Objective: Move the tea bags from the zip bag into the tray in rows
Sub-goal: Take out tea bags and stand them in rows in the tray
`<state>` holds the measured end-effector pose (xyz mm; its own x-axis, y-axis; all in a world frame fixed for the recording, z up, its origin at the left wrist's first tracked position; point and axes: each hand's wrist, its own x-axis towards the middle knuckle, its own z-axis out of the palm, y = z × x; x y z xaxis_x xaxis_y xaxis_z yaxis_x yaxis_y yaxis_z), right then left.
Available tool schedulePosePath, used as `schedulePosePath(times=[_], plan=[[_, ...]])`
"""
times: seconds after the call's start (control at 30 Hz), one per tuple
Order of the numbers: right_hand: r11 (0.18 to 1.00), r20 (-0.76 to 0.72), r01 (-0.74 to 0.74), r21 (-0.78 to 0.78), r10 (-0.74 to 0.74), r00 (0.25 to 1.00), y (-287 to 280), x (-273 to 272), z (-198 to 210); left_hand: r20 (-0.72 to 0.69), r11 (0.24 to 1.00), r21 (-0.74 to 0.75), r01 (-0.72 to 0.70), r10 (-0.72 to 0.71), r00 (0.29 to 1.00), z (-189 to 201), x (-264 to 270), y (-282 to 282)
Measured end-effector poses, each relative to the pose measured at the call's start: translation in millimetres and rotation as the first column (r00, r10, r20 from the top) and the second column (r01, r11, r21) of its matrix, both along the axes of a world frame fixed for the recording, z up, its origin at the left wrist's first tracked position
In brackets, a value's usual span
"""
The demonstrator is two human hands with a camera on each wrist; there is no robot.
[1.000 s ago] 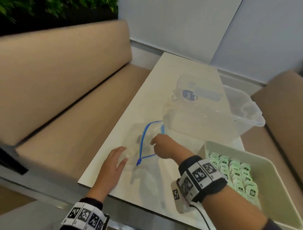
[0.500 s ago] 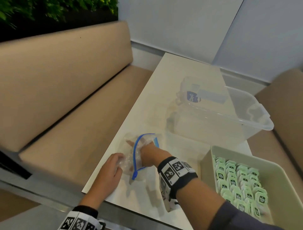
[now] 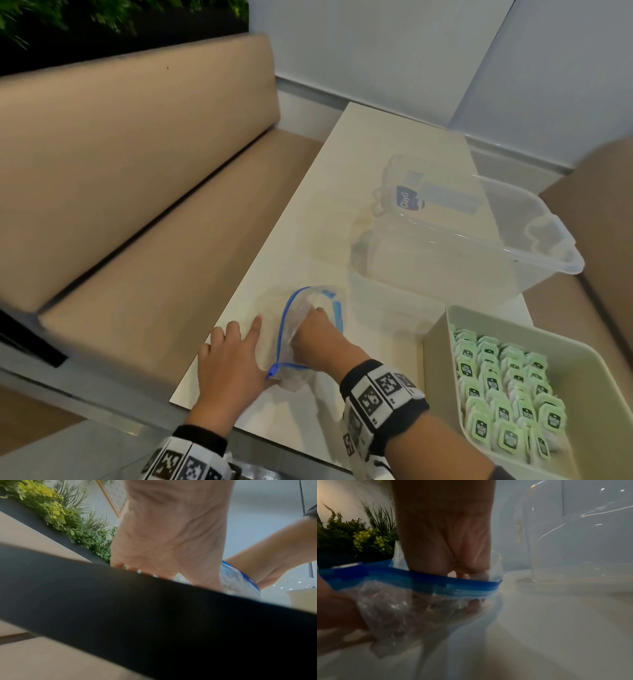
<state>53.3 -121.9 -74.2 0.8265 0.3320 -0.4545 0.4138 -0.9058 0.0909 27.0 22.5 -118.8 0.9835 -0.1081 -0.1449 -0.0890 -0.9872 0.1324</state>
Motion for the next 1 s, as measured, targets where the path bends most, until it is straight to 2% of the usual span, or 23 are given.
schedulePosePath(times=[0.2,0.3,0.37,0.5,0.63,0.8,0.87,0.93,1.0], plan=[[0.945,-0.143,0.196,0.263,-0.163,0.976,-13.5,-4.0,-4.3,-0.024,0.997,0.071,0.044,-0.042,0.999,-2.4,4.6,-4.1],[0.944,-0.183,0.226,0.241,-0.184,0.966,-15.6,-4.0,-15.0,-0.006,0.995,-0.058,0.075,-0.076,0.997,-6.9,5.7,-1.5],[0.954,-0.157,0.218,0.208,-0.187,0.970,-14.7,-5.1,-15.7,-0.003,0.979,-0.175,0.103,-0.105,0.994,-10.6,6.0,1.9],[0.979,-0.121,0.178,0.095,-0.166,0.979,-20.3,-9.2,-1.9,0.058,0.937,-0.294,0.190,-0.181,0.982,-22.7,4.3,14.3],[0.978,-0.158,0.193,0.074,-0.180,0.971,-25.6,-12.8,9.6,-0.039,0.948,-0.219,0.229,-0.243,0.969,-22.3,0.9,24.6],[0.950,-0.200,0.289,0.117,-0.262,0.944,-24.9,-16.0,18.1,-0.078,0.959,-0.191,0.209,-0.227,0.971,-17.5,-0.8,21.6],[0.892,-0.278,0.410,0.190,-0.352,0.894,-28.4,-11.9,25.6,-0.093,0.960,-0.188,0.206,-0.226,0.970,-17.0,-1.0,21.2],[0.734,-0.375,0.583,0.348,-0.461,0.805,-34.6,-7.8,35.2,-0.109,0.965,-0.168,0.200,-0.219,0.970,-13.8,-1.1,20.2],[0.619,-0.435,0.637,0.459,-0.469,0.769,-42.6,-7.7,52.2,-0.104,0.971,-0.132,0.197,-0.212,0.972,-8.5,-1.2,17.5]])
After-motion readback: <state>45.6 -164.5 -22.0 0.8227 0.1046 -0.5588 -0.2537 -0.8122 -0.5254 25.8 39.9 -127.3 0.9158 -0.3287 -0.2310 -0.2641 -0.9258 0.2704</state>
